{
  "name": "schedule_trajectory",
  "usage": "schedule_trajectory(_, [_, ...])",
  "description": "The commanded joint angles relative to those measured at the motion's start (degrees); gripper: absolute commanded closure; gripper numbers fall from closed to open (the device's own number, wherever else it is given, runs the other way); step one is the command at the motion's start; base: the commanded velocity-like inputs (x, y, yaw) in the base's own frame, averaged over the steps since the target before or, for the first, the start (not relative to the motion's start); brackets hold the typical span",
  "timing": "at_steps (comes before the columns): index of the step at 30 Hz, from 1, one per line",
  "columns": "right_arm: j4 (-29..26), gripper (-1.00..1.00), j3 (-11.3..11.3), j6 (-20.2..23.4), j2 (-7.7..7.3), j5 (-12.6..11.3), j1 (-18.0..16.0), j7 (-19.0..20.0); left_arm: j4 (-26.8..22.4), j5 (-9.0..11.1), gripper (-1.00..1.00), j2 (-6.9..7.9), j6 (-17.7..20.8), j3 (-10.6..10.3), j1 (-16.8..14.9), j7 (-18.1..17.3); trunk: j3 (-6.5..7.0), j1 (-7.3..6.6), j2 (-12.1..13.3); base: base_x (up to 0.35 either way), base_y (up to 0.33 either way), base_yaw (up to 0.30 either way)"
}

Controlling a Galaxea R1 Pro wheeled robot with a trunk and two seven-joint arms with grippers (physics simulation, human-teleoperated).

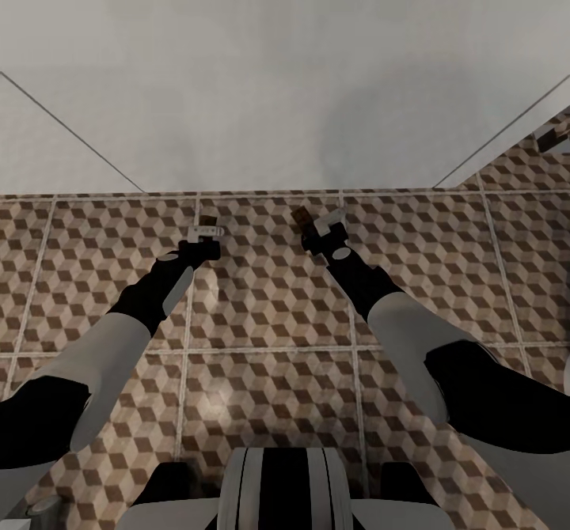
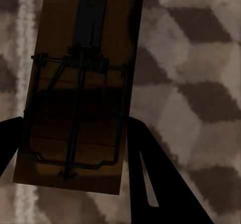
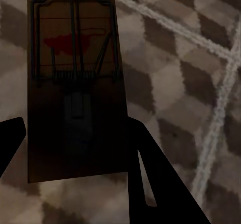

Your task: Take the four mousetraps from the cabinet in the bathroom and place them on the bathroom floor. Make sure all four end up on the same floor surface, and ensure that at least two of them are either under or directly next to the same bathroom sink.

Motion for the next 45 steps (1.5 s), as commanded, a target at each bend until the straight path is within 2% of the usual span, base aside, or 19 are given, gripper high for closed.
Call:
schedule_trajectory(1, [-0.03,1.00,0.28,0.36,0.00,0.53,-0.02,-0.33,-0.11,0.25,1.00,0.10,0.27,-0.34,-0.01,0.25,-0.03,-0.01,-0.01,0.002,0.000,0.000])
schedule_trajectory(35, [0.04,1.00,0.28,0.36,0.00,0.44,-0.02,-0.30,0.16,0.25,1.00,-0.30,0.27,-0.28,-0.01,0.25,-0.03,-0.01,-0.01,0.015,0.000,0.000])
schedule_trajectory(45, [3.33,1.00,0.28,0.36,0.00,0.44,-0.02,-0.31,0.18,0.26,1.00,-0.30,0.27,-0.28,-0.01,0.25,-0.03,-0.01,-0.01,0.000,0.000,0.000])
